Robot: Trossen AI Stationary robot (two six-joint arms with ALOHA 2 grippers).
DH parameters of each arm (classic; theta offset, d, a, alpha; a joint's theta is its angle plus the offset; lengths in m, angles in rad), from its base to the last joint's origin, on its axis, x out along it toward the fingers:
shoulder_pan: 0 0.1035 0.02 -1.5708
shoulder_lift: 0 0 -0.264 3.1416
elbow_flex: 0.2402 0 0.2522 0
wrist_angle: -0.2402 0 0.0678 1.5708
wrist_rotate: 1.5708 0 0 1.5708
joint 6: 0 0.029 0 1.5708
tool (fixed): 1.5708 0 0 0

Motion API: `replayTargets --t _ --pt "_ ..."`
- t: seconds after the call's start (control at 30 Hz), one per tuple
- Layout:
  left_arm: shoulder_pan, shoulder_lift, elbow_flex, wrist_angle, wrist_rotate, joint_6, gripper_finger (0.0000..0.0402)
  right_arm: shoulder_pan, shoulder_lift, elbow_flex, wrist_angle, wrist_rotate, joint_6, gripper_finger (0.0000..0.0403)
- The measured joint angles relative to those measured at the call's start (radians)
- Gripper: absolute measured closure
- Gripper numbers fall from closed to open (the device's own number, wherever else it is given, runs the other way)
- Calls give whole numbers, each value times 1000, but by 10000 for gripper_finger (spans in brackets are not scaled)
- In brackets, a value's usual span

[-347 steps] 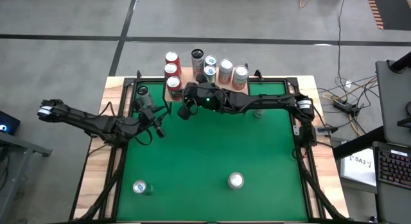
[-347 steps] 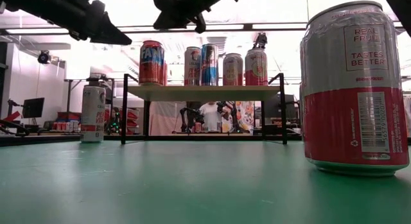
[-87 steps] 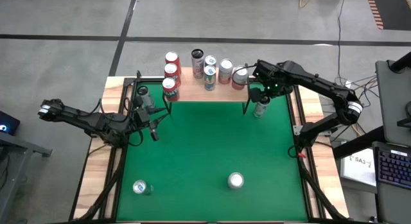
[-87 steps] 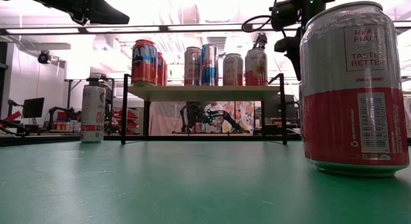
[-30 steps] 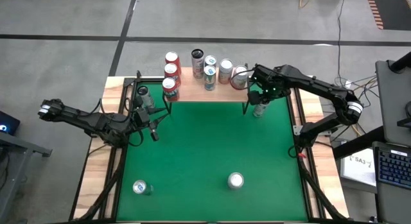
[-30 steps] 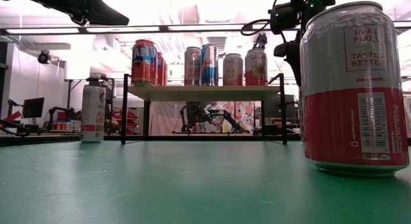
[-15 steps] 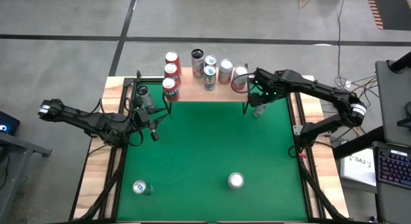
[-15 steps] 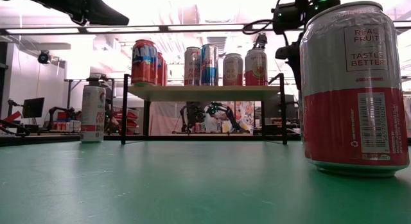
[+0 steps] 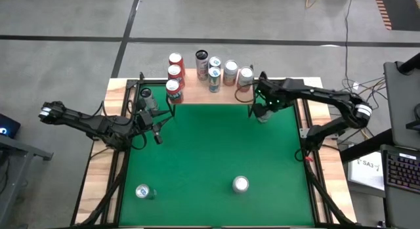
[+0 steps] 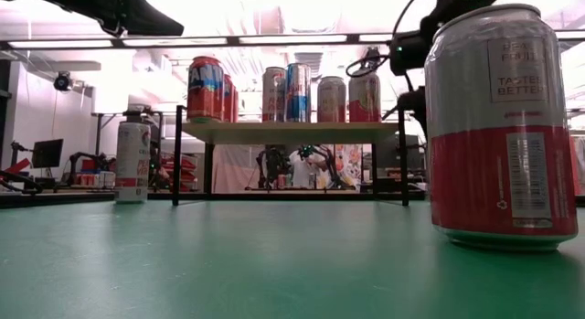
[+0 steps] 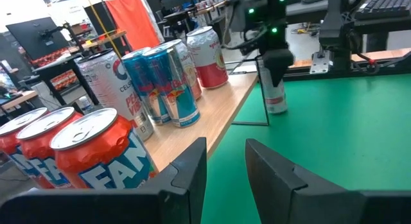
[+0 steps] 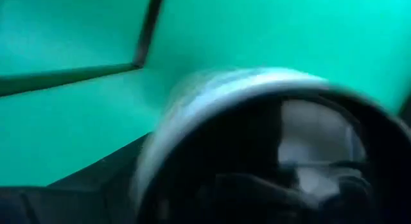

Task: Place canned beverage on shelf
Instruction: Put the right white soda can on the shelf aligned with other white soda cans

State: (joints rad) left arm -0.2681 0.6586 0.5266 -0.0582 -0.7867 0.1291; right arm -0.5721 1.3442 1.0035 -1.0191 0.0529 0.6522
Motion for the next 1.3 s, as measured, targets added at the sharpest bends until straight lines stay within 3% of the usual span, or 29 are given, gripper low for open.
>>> replayTargets --t 0.23,0.43,0.87,1.03,1.3 --pt "-1 3 0 3 1 0 310 6 -9 -18 17 18 -8 108" --pt "-1 3 0 5 1 0 310 4 -21 10 -7 29 -8 163" --pt "-1 10 0 6 11 -37 310 13 -78 153 -202 27 -21 165" --pt "-6 23 0 7 74 -106 310 89 -137 220 -319 12 -21 165" --pt "-49 97 0 96 96 -176 310 310 -187 334 -256 -36 68 165"
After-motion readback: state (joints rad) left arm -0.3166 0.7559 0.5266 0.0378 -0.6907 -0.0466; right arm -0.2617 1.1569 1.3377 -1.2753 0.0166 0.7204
